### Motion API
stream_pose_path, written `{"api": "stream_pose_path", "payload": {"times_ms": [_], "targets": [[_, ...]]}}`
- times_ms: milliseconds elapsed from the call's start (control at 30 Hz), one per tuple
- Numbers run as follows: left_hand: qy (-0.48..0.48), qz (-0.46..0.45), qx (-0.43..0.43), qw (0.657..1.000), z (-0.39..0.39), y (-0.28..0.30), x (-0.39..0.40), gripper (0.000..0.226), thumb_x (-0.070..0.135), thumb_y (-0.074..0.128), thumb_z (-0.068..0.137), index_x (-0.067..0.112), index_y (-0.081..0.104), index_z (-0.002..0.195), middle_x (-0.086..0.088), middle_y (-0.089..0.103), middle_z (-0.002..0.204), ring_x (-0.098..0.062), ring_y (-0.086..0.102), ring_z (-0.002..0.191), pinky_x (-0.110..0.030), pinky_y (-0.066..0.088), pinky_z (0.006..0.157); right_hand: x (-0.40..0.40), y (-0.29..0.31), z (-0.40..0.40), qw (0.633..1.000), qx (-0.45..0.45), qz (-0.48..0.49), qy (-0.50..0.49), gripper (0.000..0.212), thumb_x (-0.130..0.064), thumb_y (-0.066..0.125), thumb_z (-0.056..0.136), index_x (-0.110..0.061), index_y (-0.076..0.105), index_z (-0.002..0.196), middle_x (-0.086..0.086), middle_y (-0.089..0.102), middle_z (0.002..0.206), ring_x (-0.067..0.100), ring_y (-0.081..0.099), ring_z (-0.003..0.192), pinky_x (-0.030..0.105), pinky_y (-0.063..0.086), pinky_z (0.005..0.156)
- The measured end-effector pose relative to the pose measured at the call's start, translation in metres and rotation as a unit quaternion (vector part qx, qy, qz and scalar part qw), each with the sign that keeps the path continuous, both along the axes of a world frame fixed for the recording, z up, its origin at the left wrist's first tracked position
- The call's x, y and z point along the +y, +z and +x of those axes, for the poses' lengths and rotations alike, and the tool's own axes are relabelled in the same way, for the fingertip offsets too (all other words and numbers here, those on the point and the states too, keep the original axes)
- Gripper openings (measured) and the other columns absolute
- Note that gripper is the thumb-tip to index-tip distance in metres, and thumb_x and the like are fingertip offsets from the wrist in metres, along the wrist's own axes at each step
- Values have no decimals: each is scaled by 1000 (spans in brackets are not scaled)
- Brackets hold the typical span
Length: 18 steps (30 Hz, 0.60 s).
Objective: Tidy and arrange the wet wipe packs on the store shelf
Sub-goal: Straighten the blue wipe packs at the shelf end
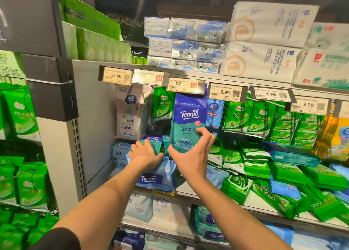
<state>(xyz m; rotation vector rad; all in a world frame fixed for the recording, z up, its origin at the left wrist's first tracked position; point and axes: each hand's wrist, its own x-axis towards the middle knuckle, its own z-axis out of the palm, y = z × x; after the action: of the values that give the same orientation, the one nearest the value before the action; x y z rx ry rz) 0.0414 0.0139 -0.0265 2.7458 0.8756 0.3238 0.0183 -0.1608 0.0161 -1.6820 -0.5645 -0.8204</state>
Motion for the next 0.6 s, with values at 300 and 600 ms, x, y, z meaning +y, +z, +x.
{"api": "stream_pose_path", "payload": {"times_ms": [300,600], "targets": [[-5,-2,3,1000,-1,2,0,84,72,43,82,15,26,141,-18,35,139,-37,34,129,-47,36,100,11,-3,2,1000,9,-20,4,82,-30,83,53,-29,32,118,-7,28,113,6,44,100,8,39,74],[-7,-3,3,1000,-1,2,0,85,74,44,80,17,25,141,-17,35,137,-35,35,126,-47,35,98,17,4,9,1000,15,-19,-13,83,-30,83,54,-29,32,119,-8,27,113,5,40,99,19,42,78]]}}
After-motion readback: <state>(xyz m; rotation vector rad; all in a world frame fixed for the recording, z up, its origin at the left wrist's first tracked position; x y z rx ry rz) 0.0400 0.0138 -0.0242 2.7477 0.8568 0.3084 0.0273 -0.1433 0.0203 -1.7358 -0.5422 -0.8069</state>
